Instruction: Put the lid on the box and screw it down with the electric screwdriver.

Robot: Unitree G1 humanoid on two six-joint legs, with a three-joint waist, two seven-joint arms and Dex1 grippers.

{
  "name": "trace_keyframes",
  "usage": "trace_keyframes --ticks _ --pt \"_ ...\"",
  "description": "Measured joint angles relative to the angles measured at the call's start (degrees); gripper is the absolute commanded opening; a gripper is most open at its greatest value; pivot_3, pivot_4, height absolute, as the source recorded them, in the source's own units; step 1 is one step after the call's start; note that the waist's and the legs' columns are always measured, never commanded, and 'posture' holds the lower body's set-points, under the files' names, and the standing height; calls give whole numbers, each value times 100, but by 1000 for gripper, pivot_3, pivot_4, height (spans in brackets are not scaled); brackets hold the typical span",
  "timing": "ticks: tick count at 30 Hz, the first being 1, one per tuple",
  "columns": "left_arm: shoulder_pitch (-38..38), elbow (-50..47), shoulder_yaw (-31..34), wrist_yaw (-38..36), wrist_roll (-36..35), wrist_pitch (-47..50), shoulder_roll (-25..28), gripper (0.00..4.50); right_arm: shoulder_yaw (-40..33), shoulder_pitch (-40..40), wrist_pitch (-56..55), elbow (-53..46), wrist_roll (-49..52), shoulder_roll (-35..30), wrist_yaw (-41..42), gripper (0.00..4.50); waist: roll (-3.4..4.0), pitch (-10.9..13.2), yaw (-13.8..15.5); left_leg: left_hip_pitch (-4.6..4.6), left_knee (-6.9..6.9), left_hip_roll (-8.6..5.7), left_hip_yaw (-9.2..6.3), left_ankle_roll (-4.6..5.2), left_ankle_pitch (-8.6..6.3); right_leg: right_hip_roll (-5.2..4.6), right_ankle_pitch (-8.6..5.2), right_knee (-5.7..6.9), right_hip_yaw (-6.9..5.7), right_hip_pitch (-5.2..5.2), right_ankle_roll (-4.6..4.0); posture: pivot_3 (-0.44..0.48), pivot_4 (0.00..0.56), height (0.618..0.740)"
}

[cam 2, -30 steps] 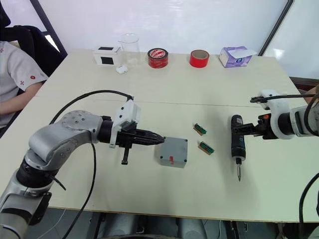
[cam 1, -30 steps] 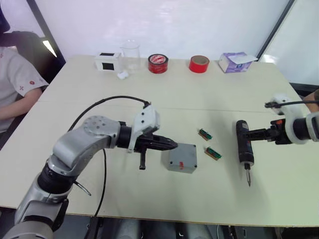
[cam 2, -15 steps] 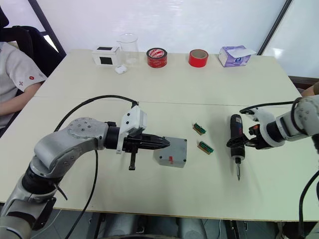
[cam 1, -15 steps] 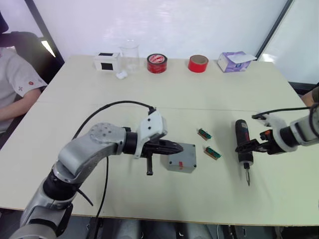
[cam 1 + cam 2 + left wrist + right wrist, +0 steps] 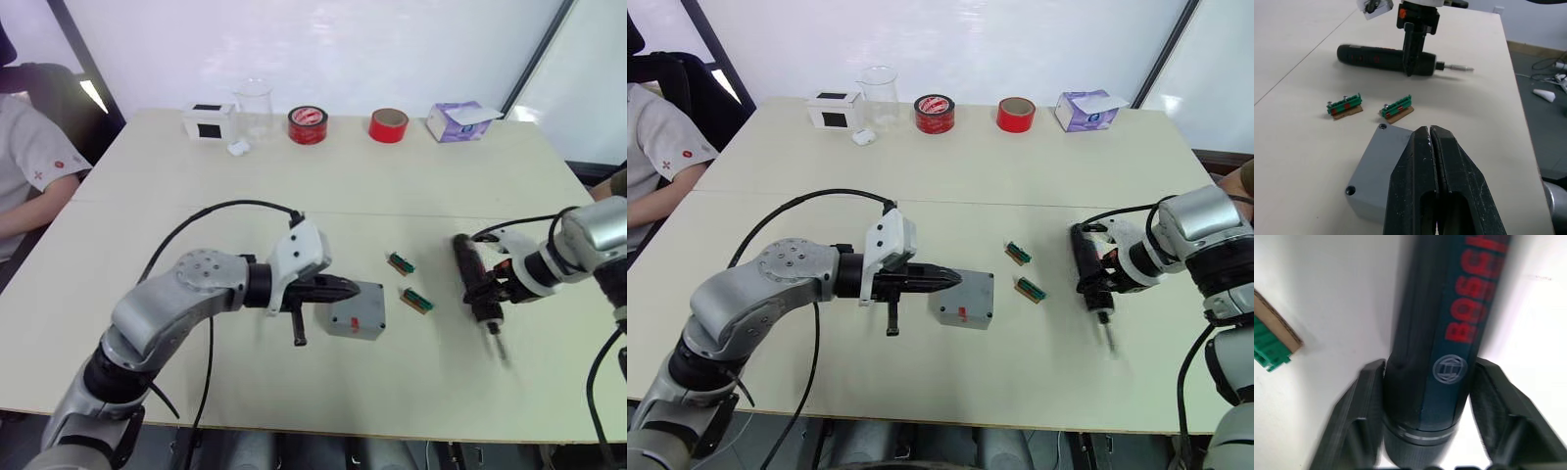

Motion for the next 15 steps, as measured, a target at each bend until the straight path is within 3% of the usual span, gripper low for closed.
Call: trace_keyframes --ticks 5,9,12,15 --pt "-7 134 27 -90 -8 -82 56 0 -98 59 18 -14 -249 18 160 1814 0 0 11 0 0 -2 0 0 0 -2 0 0 0 1 0 0 150 740" --pt "-55 442 23 -248 99 -270 82 0 -683 -27 -281 646 -473 350 -26 1814 -1 0 -22 5 3 -5 11 0 0 -3 1 -1 5 4 0 0 150 740" --pt "-159 798 0 -422 202 -447 122 0 -1929 -281 -1184 1176 -544 739 -576 1814 39 23 -81 -13 2 -10 35 -1 1 -5 20 6 23 -25 32 0 150 740" --pt "-294 1137 -10 -573 259 -585 58 0 -3430 -333 -2293 694 -306 958 -908 1814 46 21 -87 -73 0 -5 36 -10 8 4 33 27 15 -94 55 0 150 740"
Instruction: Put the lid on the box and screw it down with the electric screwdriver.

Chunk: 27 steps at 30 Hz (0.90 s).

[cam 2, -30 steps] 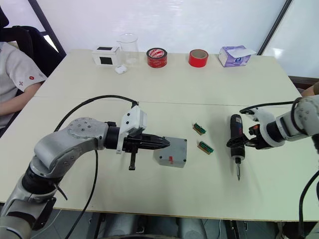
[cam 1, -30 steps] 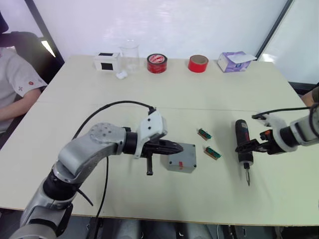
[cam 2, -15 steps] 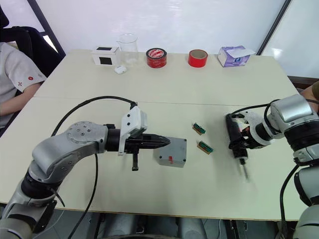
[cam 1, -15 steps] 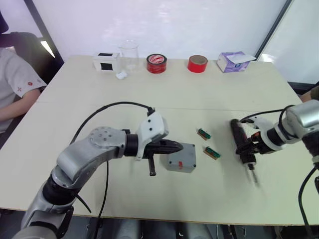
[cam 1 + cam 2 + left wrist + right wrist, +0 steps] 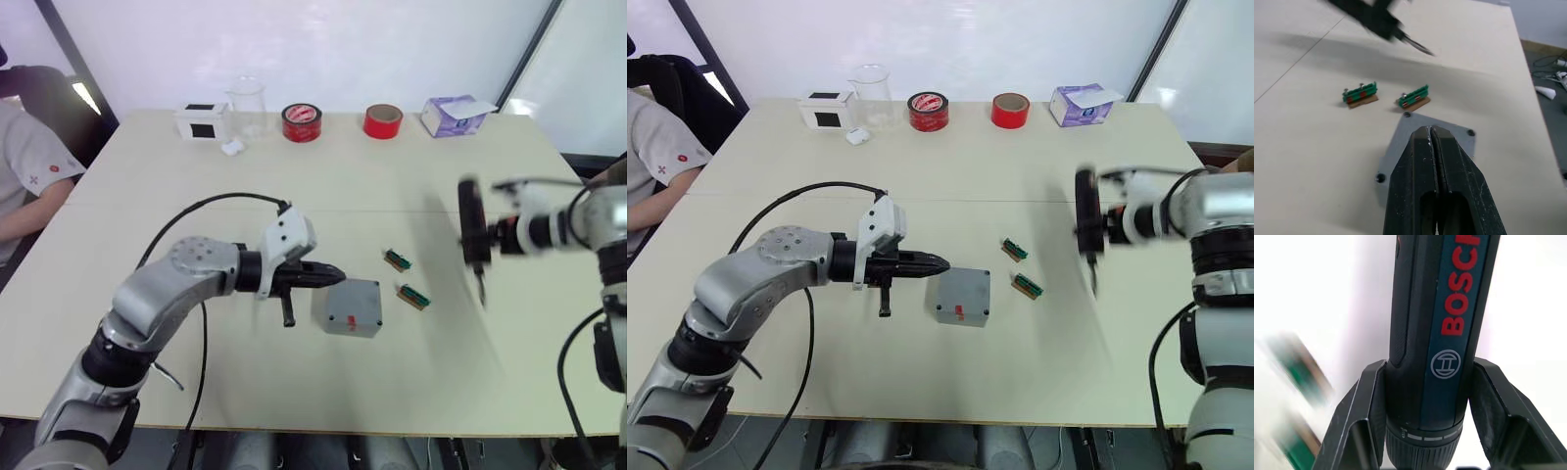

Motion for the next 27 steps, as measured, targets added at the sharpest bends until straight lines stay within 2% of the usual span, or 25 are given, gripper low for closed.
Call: trace_keyframes --ticks 3,5,10,14,18,27 --pt "-28 231 -86 -167 42 -5 -19 0 -1159 629 -836 -1494 270 468 -314 1814 -1 -1 19 -19 -11 16 -11 -33 19 14 -2 -8 -16 -6 -2 0 150 740" --pt "-57 286 -145 -282 104 -23 1 0 -1494 1147 -974 -2425 511 880 -472 1814 -1 -1 22 -21 -10 15 -12 -34 19 4 -1 -9 -15 -6 -2 0 150 740" --pt "-92 475 -328 -442 338 -192 -1 0 -1960 2256 -1033 -4154 1550 2034 -591 1814 3 2 27 -11 11 -1 -14 0 2 -15 18 -27 2 11 15 0 150 740" --pt "-204 679 -776 -447 722 -310 -222 0 -1753 3022 -974 -5258 2323 2718 -818 1814 4 2 10 -12 9 -2 -21 -1 2 -10 18 -23 -1 9 14 0 150 740" --pt "-220 934 -1175 -434 1153 -563 -439 0 -1618 3275 -942 -5707 2538 2554 -891 1814 3 2 18 -10 11 -5 -20 -1 2 -11 18 -21 -1 10 14 0 150 740" --pt "-383 1262 -1309 -538 1456 -758 -756 0 -1539 3497 -1101 -5604 2534 2331 -879 1814 3 1 8 -8 11 -4 -20 -1 2 -9 18 -20 -1 10 14 0 150 740"
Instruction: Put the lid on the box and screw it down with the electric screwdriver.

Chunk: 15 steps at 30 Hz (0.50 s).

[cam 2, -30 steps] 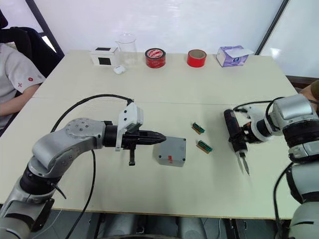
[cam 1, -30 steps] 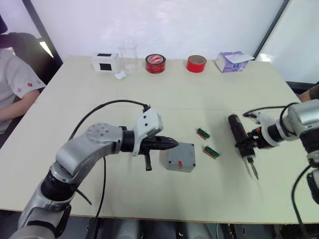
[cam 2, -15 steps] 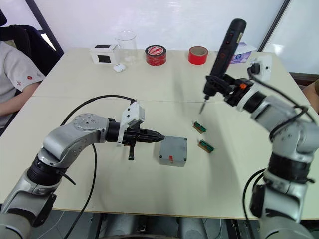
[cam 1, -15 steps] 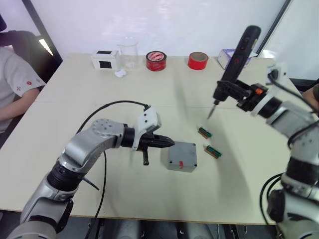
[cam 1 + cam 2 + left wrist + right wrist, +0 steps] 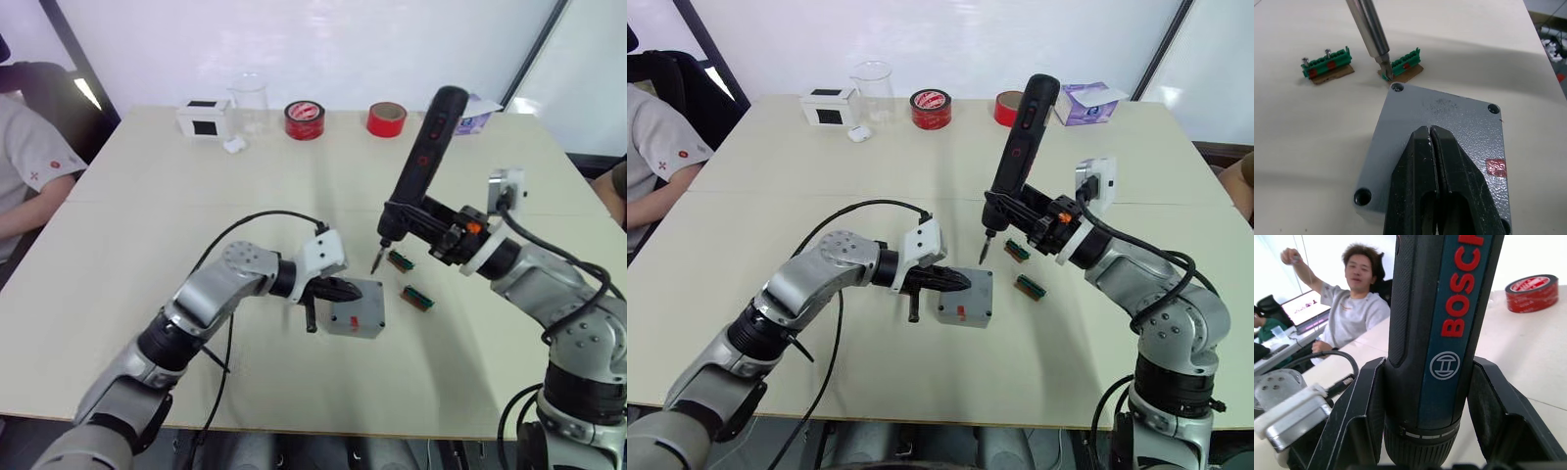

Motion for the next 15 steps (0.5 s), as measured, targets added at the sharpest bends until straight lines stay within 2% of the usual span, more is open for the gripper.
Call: trace_keyframes --ticks 15 --pt "13 15 25 -156 91 -87 92 0 579 435 -865 60 -571 -36 260 1814 -2 -5 -1 5 0 1 -1 0 0 0 0 2 0 4 0 0 150 740"
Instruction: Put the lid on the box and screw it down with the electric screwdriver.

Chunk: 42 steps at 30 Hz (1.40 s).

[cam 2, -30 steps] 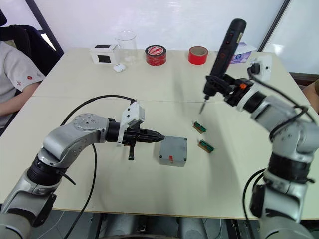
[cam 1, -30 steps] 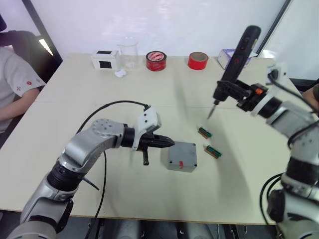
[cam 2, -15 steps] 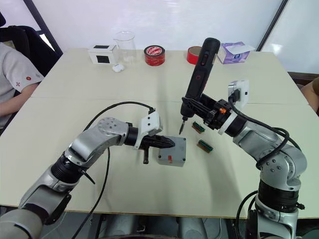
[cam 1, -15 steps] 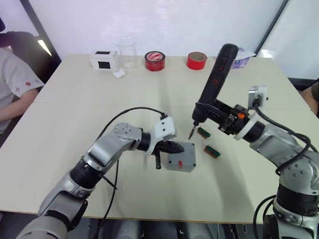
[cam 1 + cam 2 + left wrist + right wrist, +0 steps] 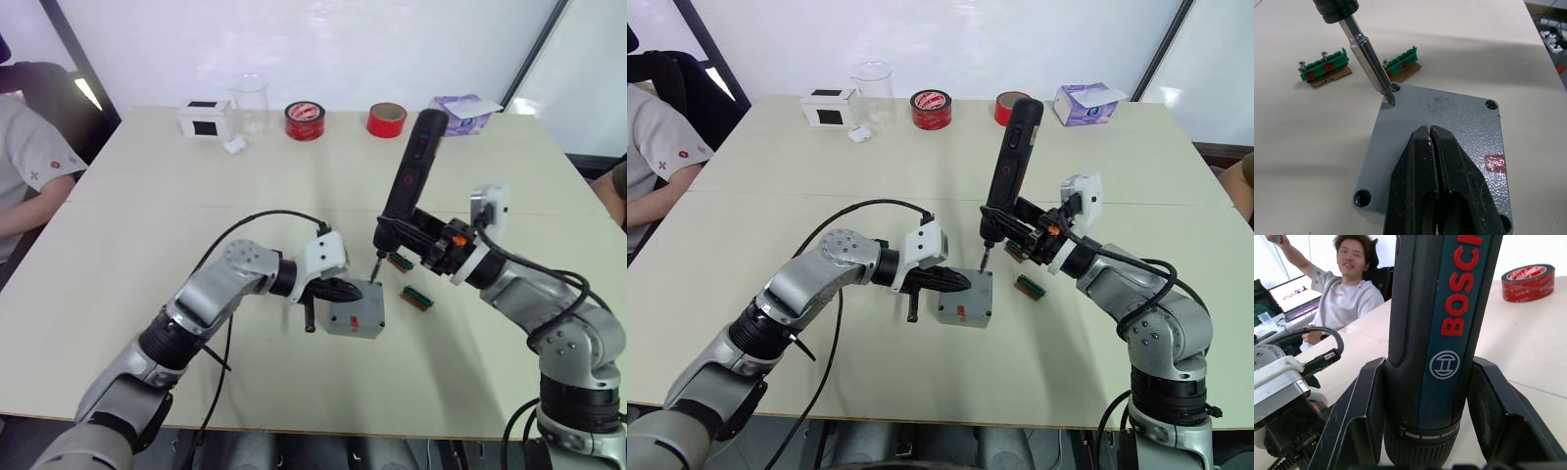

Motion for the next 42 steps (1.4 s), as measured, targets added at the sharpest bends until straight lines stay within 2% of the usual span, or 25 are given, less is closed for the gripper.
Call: trace_keyframes --ticks 19,26,29,32,42 --pt "73 -45 82 -71 94 -2 12 0 -78 236 -238 65 -11 -231 14 1814 1 -5 9 4 2 0 0 0 0 0 0 4 0 5 0 0 150 740" --pt "102 -10 80 -84 127 -5 -17 0 461 630 -883 -524 -700 -615 378 1814 -7 -39 9 11 2 -1 -2 0 0 1 -1 2 0 13 0 0 150 740" --pt "132 40 77 -90 148 -7 -29 0 686 775 -1180 -681 -1052 -702 508 1814 -22 -74 7 35 1 1 -3 3 -2 6 -2 -3 -1 40 -2 0 150 740" --pt "164 59 65 -96 195 -3 -32 0 801 875 -1358 -700 -1253 -680 536 1814 -26 -78 7 111 -7 5 -6 18 -12 6 -22 -16 -5 117 -28 0 150 740" --pt "196 56 3 -86 291 30 -67 0 740 1073 -1592 -460 -1269 -422 530 1814 -60 -149 14 117 -9 14 -12 19 -13 7 -26 -14 -9 124 -34 0 150 740"
